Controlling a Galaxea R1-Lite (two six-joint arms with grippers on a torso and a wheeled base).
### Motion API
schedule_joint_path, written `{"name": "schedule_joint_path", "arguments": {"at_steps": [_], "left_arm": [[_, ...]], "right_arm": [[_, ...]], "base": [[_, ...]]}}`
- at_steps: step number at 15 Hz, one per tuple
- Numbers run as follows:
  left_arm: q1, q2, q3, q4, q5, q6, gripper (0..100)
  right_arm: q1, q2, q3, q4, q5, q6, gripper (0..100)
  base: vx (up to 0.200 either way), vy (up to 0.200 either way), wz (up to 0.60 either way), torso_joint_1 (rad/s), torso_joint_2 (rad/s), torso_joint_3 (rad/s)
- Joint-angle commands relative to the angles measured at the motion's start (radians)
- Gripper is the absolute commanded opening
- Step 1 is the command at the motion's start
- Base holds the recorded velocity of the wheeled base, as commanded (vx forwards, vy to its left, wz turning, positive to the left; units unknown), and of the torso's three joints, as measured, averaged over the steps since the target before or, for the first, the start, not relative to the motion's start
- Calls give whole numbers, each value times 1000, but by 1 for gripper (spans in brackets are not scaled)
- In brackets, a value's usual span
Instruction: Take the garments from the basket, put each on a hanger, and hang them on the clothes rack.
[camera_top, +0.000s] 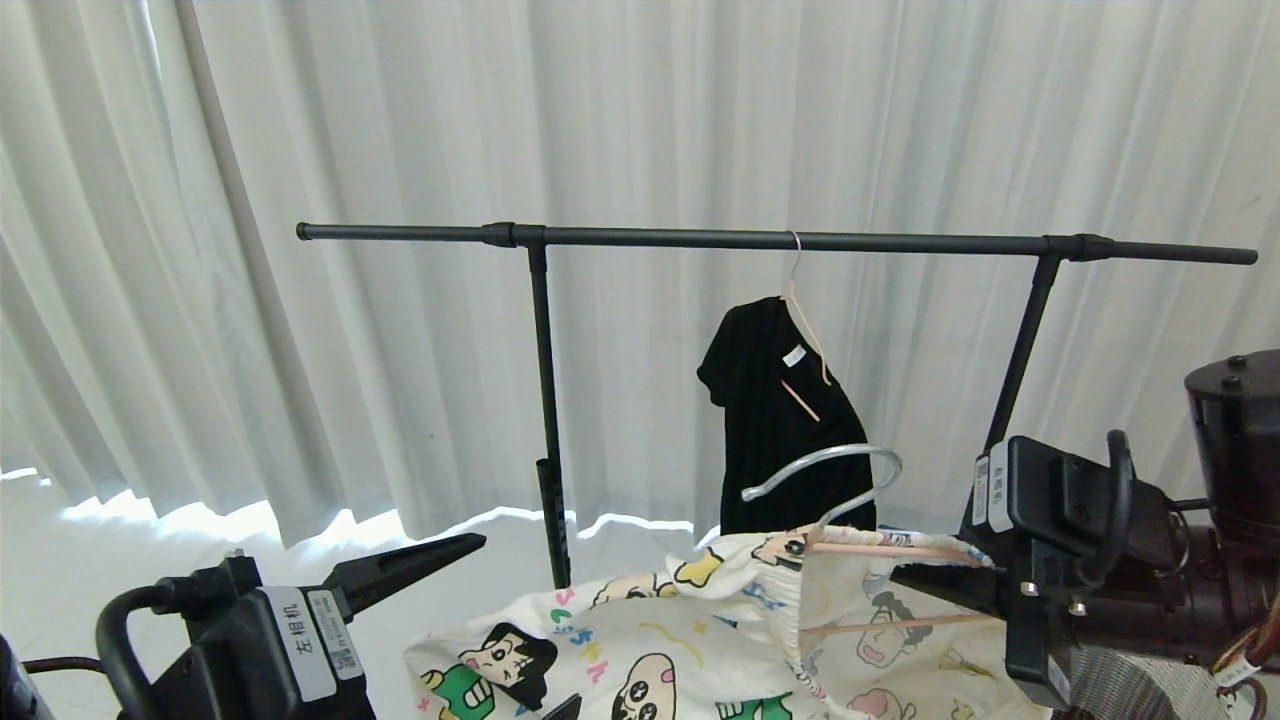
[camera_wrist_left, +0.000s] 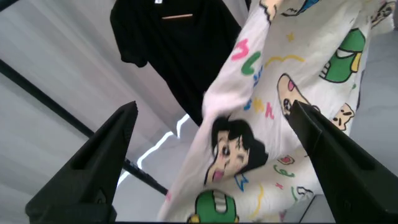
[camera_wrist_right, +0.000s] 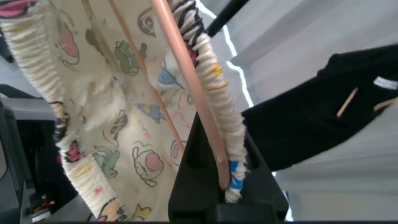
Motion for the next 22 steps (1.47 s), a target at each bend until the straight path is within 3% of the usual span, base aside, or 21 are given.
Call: {"name": "schedule_joint_path", "arguments": {"at_steps": [1, 4, 6, 8, 12, 13, 14, 18, 22], "left_arm": [[8, -19, 13, 1, 2, -1, 100], [182, -45, 137, 1, -3, -11, 100], [264, 7, 149, 1, -21, -66, 100], [264, 76, 146, 1, -38, -119, 100], [275, 156, 146, 1, -101, -122, 100], [278, 167, 146, 1, -101, -122, 0], [288, 170, 146, 1, -99, -122, 0], [511, 251, 162, 1, -95, -116, 0], [558, 279, 162, 1, -95, -116, 0]], "right_arm": [[-27, -39, 14, 0, 1, -2, 0], [-62, -90, 16, 4, 6, -2, 0], [-56, -103, 14, 4, 10, -2, 0], [-55, -116, 17, 6, 10, -2, 0], [-55, -128, 16, 6, 10, 0, 0], [-56, -131, 17, 6, 10, 0, 0], [-59, -133, 17, 6, 9, 1, 0], [-75, -142, 16, 3, 9, 21, 0], [-95, -159, 13, -2, 4, 92, 0]], "base": [[0, 0, 0, 0, 0, 0], [0, 0, 0, 0, 0, 0], [0, 0, 0, 0, 0, 0], [0, 0, 0, 0, 0, 0], [0, 0, 0, 0, 0, 0], [0, 0, 0, 0, 0, 0], [0, 0, 0, 0, 0, 0], [0, 0, 0, 0, 0, 0], [0, 0, 0, 0, 0, 0]]}}
